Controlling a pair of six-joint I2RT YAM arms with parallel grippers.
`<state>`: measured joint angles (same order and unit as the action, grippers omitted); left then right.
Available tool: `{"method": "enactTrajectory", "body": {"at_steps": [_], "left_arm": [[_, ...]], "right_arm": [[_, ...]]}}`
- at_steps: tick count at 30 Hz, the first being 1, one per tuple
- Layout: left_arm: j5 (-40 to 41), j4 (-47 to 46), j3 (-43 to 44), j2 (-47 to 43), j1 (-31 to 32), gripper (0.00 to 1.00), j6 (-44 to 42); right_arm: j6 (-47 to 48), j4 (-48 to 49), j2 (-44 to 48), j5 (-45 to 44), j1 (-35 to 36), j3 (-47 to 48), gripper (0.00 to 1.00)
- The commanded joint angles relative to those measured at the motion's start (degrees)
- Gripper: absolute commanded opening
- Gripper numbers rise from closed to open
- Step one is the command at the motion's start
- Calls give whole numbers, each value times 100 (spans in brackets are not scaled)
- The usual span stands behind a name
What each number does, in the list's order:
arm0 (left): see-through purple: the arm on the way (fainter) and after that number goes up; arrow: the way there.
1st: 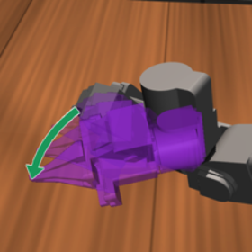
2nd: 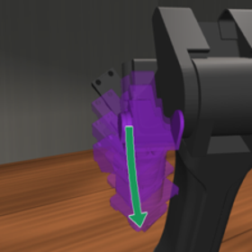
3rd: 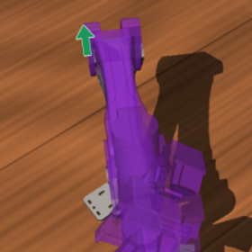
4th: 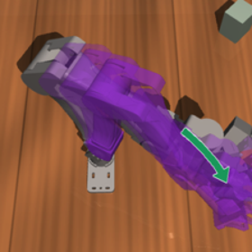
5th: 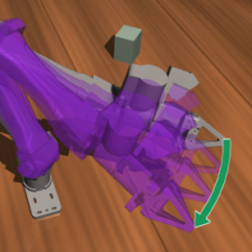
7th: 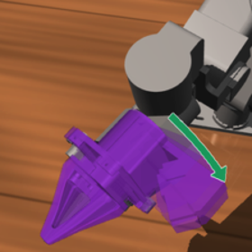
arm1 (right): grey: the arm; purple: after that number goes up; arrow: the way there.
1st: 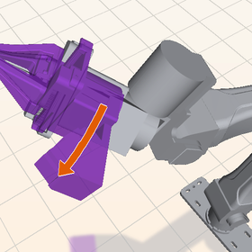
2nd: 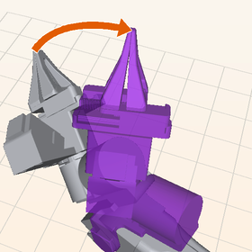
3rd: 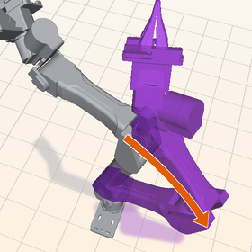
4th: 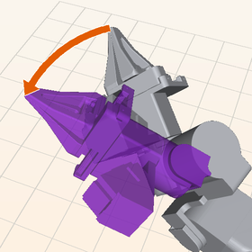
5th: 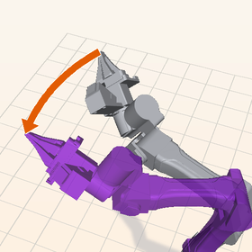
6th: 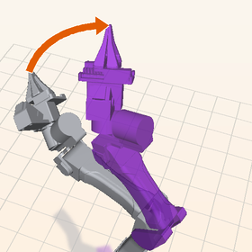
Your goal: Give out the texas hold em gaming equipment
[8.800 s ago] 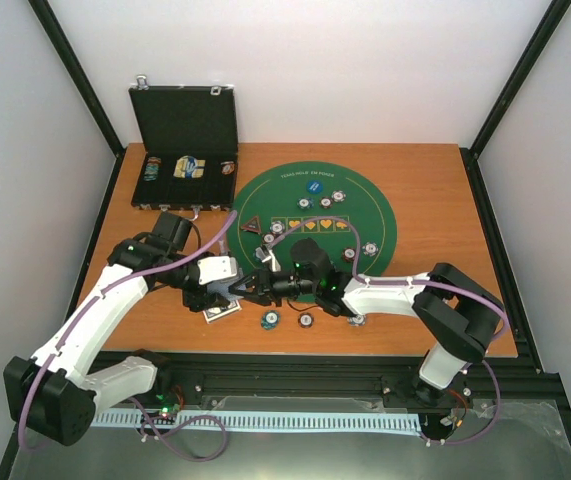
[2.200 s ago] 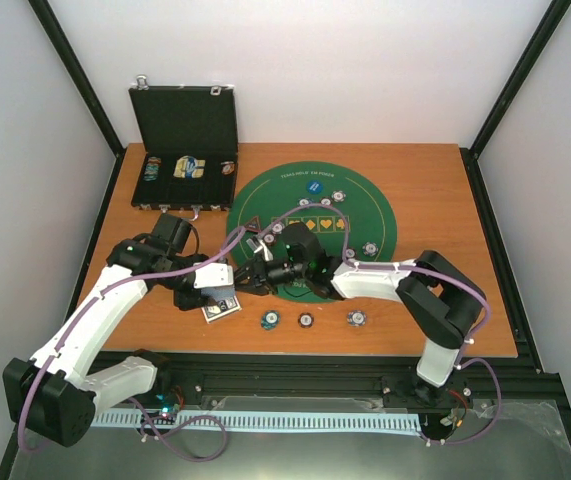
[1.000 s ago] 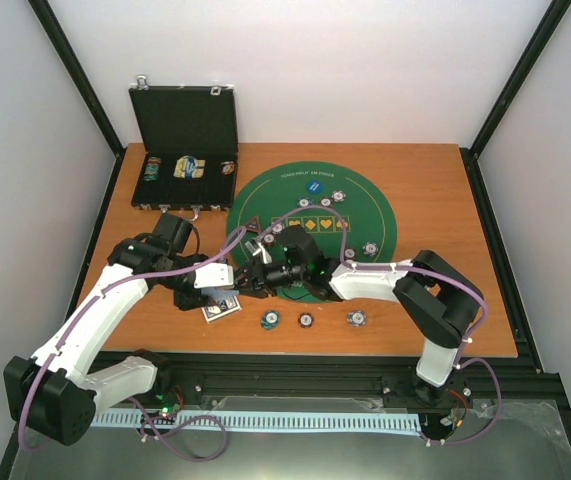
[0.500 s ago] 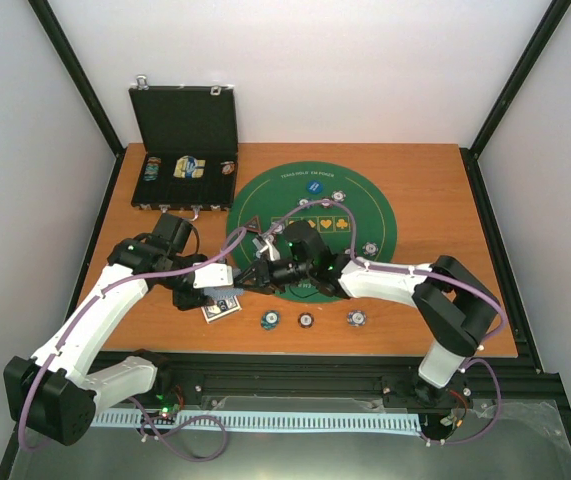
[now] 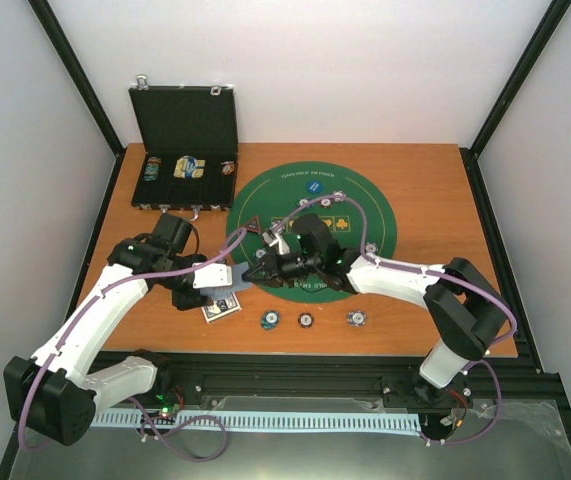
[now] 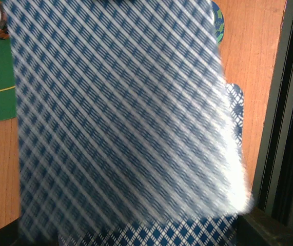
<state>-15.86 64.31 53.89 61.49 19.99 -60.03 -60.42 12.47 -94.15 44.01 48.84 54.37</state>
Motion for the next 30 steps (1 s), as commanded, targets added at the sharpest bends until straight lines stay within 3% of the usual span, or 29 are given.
{"method": "enactTrajectory", "body": {"at_steps": [1, 7, 12, 23, 30], "left_arm": [[-88, -7, 34, -83, 29, 25, -55], [-24, 37, 55, -103, 31, 24, -66], [-18, 128, 141, -94, 31, 24, -68], [-13, 222, 197, -126, 31, 24, 10], [-46, 216, 198, -137, 31, 22, 53]], "right_arm": [[235, -370, 261, 12, -429, -35, 3], [647, -828, 129, 295, -1067, 257, 3], [1143, -1367, -491, 450, -1517, 959, 3], [1977, -2970, -3522, 304, -1799, 4356, 3], [2162, -3859, -4791, 140, -1799, 6186, 3]]}}
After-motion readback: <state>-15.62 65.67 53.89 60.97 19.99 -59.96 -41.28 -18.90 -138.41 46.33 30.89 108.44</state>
